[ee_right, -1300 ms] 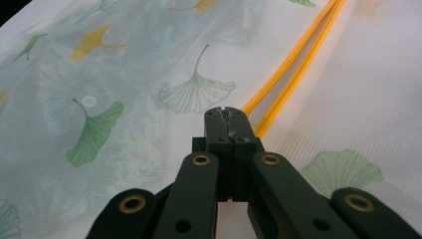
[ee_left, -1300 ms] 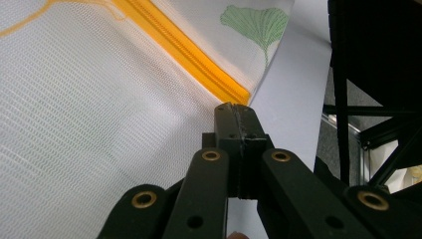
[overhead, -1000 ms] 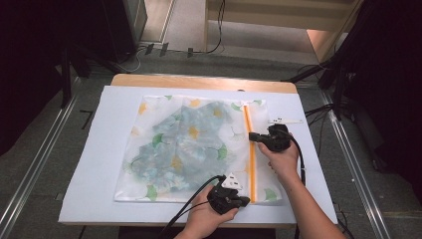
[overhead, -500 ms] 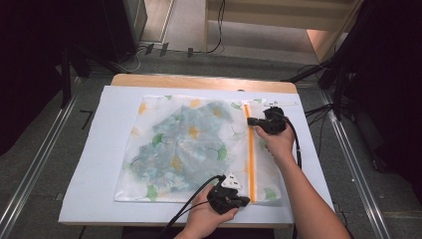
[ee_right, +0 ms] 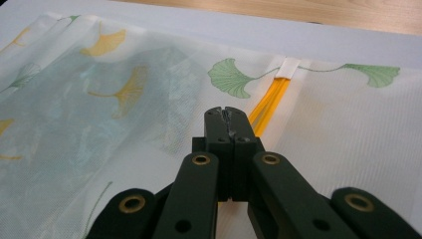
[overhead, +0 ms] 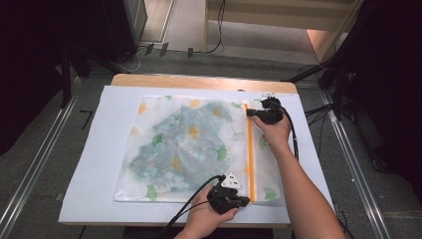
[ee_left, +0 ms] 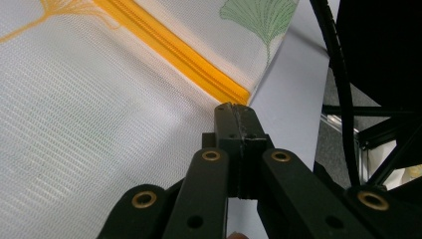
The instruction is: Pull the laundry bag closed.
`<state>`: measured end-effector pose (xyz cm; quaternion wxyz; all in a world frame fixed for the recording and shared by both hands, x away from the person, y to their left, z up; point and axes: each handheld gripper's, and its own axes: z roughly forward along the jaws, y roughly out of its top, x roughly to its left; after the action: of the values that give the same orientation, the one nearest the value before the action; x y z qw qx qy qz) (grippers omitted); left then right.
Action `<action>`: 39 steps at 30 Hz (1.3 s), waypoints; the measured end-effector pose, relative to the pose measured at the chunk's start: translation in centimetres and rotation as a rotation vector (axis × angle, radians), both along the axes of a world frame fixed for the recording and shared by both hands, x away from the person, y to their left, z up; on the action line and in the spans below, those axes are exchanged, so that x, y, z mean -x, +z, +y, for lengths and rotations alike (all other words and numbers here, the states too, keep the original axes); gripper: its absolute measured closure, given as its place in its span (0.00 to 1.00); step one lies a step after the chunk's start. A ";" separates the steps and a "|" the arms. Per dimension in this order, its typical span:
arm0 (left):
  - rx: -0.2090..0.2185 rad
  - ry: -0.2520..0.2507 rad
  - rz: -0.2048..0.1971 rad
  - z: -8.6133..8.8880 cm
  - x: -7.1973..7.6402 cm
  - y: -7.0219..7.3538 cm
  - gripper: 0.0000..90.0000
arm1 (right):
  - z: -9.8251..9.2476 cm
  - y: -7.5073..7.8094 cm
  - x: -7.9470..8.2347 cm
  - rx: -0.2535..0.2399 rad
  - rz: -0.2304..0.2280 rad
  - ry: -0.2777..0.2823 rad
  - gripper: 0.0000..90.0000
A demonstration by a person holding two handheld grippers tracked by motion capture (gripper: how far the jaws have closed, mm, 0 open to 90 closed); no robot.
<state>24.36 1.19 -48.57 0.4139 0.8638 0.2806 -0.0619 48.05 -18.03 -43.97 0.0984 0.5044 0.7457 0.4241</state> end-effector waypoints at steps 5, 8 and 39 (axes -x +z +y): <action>0.000 0.000 -0.001 0.0 0.0 0.0 1.00 | 0.1 0.4 -1.0 0.007 0.000 -0.010 1.00; 0.001 -0.002 0.000 0.0 0.0 0.0 1.00 | 0.4 0.5 -2.0 -0.003 0.000 -0.029 1.00; -0.002 -0.006 0.001 0.1 0.0 0.0 1.00 | 1.0 0.7 -7.6 0.004 0.037 -0.132 1.00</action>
<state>24.39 1.24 -48.59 0.4129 0.8649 0.2782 -0.0632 55.65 -17.04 -43.29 0.1136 0.5599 0.7134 0.4058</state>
